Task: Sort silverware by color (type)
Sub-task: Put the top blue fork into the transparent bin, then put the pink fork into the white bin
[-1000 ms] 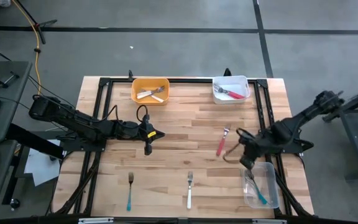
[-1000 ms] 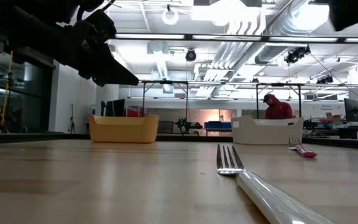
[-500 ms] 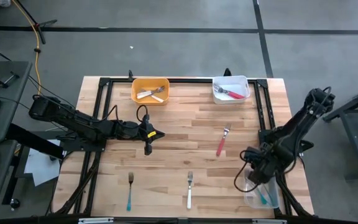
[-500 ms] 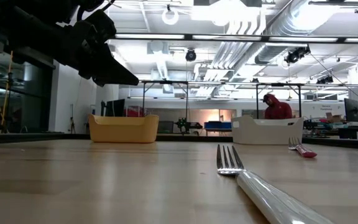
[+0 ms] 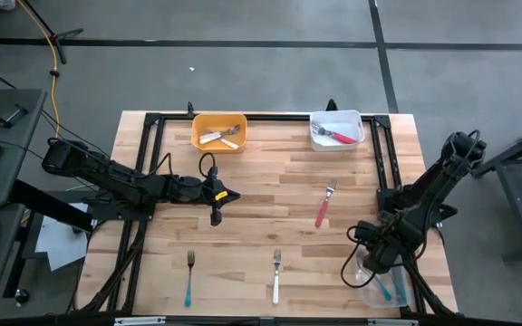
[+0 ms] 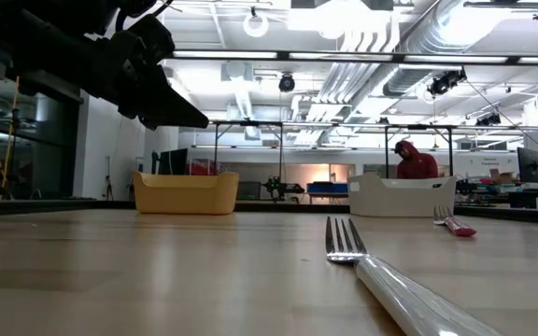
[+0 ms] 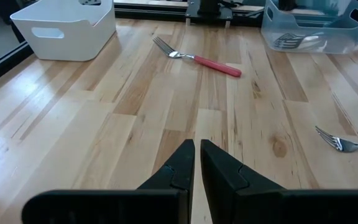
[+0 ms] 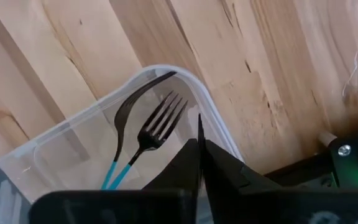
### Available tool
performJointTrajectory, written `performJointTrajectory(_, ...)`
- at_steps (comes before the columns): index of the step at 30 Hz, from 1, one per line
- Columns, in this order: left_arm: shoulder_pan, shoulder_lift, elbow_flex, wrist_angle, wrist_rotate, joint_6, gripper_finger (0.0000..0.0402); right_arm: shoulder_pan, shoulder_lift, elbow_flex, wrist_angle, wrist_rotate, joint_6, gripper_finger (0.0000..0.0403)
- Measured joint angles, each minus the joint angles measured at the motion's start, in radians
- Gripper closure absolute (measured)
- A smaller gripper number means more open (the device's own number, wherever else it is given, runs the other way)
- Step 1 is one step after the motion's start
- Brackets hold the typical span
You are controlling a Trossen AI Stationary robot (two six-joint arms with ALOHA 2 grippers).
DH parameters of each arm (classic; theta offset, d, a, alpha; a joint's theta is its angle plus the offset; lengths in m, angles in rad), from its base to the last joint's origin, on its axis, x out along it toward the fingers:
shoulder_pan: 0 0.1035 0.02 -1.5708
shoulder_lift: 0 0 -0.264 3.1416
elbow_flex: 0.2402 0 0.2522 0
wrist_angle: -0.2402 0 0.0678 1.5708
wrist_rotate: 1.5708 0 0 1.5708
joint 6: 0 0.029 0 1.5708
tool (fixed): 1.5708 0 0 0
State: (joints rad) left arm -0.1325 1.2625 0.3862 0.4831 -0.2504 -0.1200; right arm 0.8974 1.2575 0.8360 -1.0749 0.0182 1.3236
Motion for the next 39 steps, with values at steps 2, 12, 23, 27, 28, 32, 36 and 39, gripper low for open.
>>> performJointTrajectory(2,0.000,0.000,0.000,0.000,0.000,0.000,0.0383,0.000,0.000,0.000,0.000,-0.002,-0.004,0.0374)
performJointTrajectory(12,0.000,0.000,0.000,0.001,0.000,0.000,0.0383,-0.006,-0.043,0.000,-0.002,-0.004,-0.005,0.0319)
performJointTrajectory(23,0.000,0.000,0.000,0.000,0.000,0.009,0.0383,-0.160,-0.157,0.000,0.037,0.160,-0.240,0.0394)
performJointTrajectory(27,0.000,0.000,0.000,0.000,0.007,0.009,0.0383,-0.258,-0.166,0.000,0.144,0.234,-0.452,0.0397)
performJointTrajectory(28,0.000,0.000,0.000,0.000,0.010,0.009,0.0383,-0.285,-0.166,0.000,0.174,0.247,-0.512,0.0400)
performJointTrajectory(32,0.000,0.000,0.000,-0.011,0.017,-0.006,0.0383,-0.394,-0.163,0.000,0.327,0.281,-0.763,0.0401)
performJointTrajectory(36,0.000,0.000,0.000,-0.036,0.019,-0.010,0.0383,-0.514,-0.165,-0.036,0.522,0.251,-1.005,0.0402)
performJointTrajectory(39,0.000,0.000,0.000,-0.052,0.020,-0.024,0.0383,-0.617,-0.165,-0.138,0.734,0.139,-1.130,0.0402)
